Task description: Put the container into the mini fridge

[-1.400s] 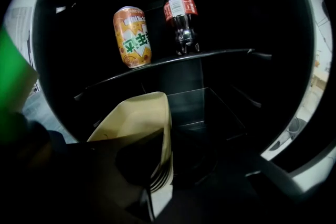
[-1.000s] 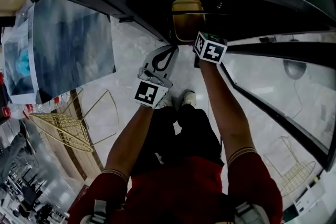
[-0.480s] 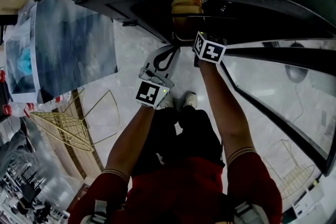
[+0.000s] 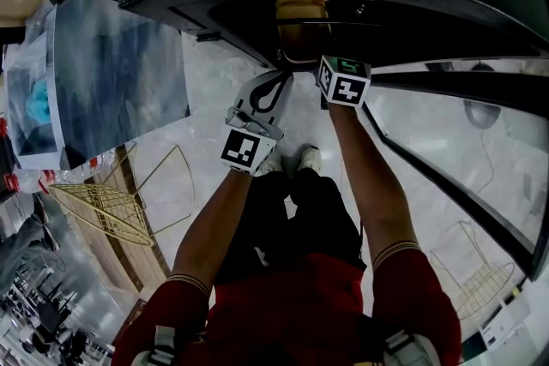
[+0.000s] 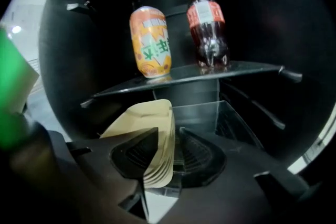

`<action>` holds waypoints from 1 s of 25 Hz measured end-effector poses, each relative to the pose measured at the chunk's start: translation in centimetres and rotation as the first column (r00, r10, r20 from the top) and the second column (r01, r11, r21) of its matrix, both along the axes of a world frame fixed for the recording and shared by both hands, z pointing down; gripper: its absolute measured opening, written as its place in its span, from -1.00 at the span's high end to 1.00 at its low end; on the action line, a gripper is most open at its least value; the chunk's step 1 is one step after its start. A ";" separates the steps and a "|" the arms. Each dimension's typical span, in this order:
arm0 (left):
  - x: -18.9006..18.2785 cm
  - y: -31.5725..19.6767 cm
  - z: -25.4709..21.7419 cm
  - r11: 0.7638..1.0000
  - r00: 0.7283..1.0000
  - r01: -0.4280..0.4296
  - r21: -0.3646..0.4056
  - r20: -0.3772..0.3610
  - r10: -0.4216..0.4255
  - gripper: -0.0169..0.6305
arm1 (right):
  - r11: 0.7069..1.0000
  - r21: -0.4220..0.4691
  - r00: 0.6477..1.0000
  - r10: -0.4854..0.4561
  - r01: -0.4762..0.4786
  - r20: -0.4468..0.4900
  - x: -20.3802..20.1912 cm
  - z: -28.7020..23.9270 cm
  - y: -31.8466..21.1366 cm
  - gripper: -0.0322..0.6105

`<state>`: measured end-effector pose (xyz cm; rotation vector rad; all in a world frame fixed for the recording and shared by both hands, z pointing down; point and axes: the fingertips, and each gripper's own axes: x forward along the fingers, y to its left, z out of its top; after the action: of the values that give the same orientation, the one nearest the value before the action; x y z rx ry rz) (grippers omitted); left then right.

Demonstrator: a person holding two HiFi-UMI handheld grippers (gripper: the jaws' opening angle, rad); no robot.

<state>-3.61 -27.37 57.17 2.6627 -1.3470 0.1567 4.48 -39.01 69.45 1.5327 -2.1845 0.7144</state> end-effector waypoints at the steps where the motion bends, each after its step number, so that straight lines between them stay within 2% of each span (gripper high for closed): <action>1: 0.0 0.0 -0.1 1.000 1.000 0.002 -0.003 -0.002 -0.002 0.93 | 1.000 0.012 1.000 -0.013 0.013 -0.003 0.1 -0.3 0.2 0.51; 7: 0.5 0.5 -1.6 1.000 1.000 -0.002 -0.003 0.002 0.002 0.93 | 0.996 0.060 0.997 -0.071 0.072 -0.014 0.7 -3.1 2.4 0.49; 17: 1.4 2.2 -5.3 1.000 1.000 -0.014 0.005 -0.016 0.014 0.93 | 0.983 0.143 0.993 -0.120 0.116 0.020 1.6 -10.4 7.3 0.79; 25: 1.4 4.6 -8.5 1.000 1.000 -0.019 0.013 -0.007 0.019 0.93 | 0.972 0.203 0.991 -0.128 0.115 0.050 2.6 -16.8 10.9 0.90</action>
<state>-2.21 -22.75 48.65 2.6843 -1.3257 0.1412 7.10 -28.12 52.67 1.4701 -2.4369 0.5243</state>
